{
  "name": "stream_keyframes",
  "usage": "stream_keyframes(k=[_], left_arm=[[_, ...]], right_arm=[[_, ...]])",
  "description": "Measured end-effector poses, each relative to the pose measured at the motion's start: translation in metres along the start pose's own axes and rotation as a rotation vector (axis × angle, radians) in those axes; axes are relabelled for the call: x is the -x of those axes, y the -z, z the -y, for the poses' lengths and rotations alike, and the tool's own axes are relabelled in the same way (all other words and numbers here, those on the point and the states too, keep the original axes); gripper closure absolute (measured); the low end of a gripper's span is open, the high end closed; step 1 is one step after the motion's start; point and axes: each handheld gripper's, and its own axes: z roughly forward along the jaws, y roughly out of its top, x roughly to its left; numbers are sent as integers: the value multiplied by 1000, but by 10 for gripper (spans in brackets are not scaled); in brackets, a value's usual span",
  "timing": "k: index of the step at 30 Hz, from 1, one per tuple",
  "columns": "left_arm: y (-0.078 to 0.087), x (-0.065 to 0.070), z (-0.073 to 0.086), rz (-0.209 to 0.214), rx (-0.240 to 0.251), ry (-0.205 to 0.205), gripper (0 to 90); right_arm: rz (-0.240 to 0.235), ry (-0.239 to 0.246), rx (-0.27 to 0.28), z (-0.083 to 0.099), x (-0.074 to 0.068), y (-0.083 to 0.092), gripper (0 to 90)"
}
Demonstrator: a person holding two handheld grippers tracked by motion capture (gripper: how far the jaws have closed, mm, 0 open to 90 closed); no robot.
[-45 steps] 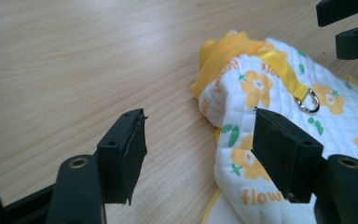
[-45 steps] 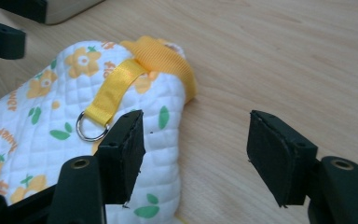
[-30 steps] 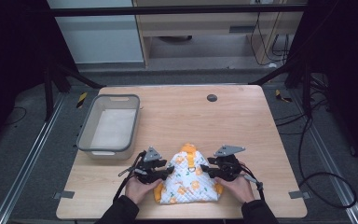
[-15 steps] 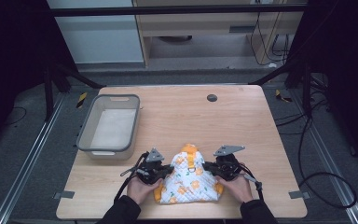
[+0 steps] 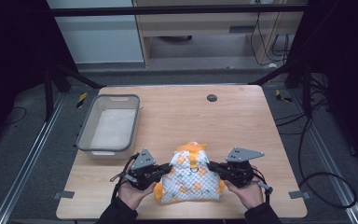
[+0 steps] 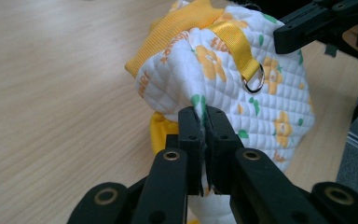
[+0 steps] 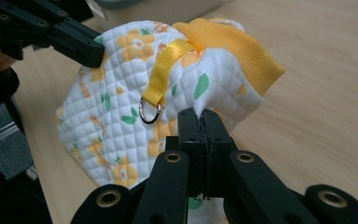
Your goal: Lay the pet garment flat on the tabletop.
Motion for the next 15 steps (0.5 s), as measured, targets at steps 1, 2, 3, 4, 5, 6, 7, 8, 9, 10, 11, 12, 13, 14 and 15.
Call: stream_keyframes(k=[1,2,3,4,5,6,7,8,9,10,11,12,13,14,15], left_arm=[[4,1,-5,-5,12,-10,862],[7,1,-10,-11,27,-17,862],[11,0,-15,-19,40,-22,862],[13,-1,-21,-31,58,-25,862],[14,-4,-28,-43,72,-27,862],[14,-7,-36,-63,76,-35,862],[11,-12,-43,-91,81,-40,862],[7,-17,-50,-119,84,-47,861],[1,-24,-57,-149,83,-44,861],[-5,-30,-61,-175,83,-37,858],[-15,-41,-65,-207,83,-18,853],[-24,-51,-67,-223,86,15,843],[-32,-60,-66,-245,91,49,803],[-40,-69,-64,-256,87,76,736],[-45,-76,-62,-273,71,100,687]], right_arm=[[0,5,16,-4,-2,3,887],[5,15,32,-9,-4,6,887],[11,23,49,-15,-5,9,887],[18,27,66,-21,-6,10,887],[31,34,84,-28,-5,11,886],[50,44,96,-35,-4,11,885],[73,50,106,-43,-1,8,884],[96,46,114,-51,4,4,883],[117,35,118,-58,10,-3,882],[143,25,119,-64,17,-11,880],[165,16,118,-68,23,-18,878],[202,7,104,-71,32,-31,873],[228,-2,91,-72,39,-43,864],[255,-14,68,-71,46,-55,850],[280,-22,42,-68,52,-66,821]])
